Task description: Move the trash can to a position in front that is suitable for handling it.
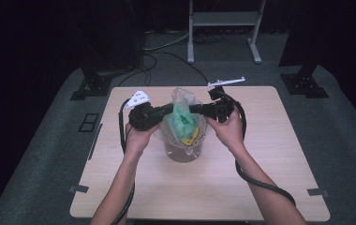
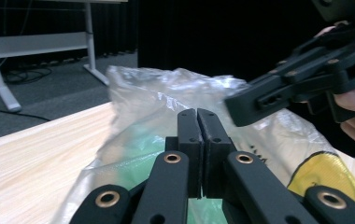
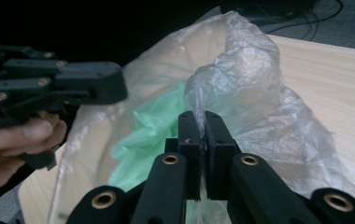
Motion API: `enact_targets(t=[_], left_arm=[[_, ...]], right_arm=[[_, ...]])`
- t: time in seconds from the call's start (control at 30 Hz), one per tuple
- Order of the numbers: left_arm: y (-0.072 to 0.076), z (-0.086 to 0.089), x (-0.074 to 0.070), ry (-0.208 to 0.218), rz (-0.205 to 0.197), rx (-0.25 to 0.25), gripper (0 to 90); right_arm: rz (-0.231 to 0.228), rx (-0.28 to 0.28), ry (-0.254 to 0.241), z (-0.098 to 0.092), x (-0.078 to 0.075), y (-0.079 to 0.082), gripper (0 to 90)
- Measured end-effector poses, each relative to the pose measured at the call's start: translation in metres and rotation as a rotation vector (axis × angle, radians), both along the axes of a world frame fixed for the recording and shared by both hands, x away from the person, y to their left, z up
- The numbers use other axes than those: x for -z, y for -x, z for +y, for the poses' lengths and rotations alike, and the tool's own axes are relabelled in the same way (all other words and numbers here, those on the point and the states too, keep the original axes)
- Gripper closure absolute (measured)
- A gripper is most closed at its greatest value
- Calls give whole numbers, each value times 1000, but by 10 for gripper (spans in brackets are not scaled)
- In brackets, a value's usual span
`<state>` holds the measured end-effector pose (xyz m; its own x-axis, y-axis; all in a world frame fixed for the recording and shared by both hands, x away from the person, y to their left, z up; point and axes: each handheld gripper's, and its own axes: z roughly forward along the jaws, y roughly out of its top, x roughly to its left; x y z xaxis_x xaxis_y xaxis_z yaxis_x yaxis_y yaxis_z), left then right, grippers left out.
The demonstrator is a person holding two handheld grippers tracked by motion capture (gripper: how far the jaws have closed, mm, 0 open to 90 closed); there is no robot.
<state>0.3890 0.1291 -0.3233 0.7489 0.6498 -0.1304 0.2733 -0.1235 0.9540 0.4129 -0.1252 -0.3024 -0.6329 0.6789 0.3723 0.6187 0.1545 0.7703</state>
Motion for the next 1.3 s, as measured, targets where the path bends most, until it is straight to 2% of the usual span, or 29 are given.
enact_targets(t=[0.1, 0.33, 0.53, 0.63, 0.73, 1.03, 1.1, 1.23, 1.3], left_arm=[[2, -11, 4, -13, 0, 21, 891], [2, -22, 13, -27, 19, 43, 891], [1, -28, 19, -46, 26, 54, 891], [1, -29, 20, -48, 27, 56, 890], [1, -30, 20, -38, 35, 67, 890], [1, -32, 21, -48, 37, 67, 890], [1, -32, 22, -52, 36, 69, 890], [1, -34, 22, -55, 38, 71, 890], [1, -35, 22, -61, 37, 75, 890]], right_arm=[[14, -3, -27, 2, 1, -3, 872], [40, 2, -50, 4, 8, -7, 868], [87, 8, -133, 2, 13, -13, 864], [99, 11, -150, 2, 14, -15, 821], [97, 12, -146, 3, 14, -15, 807], [121, 7, -186, 5, 17, -18, 715], [121, 15, -180, 5, 17, -18, 701], [115, 31, -137, 10, 16, -19, 698], [112, 39, -112, 12, 17, -19, 730]])
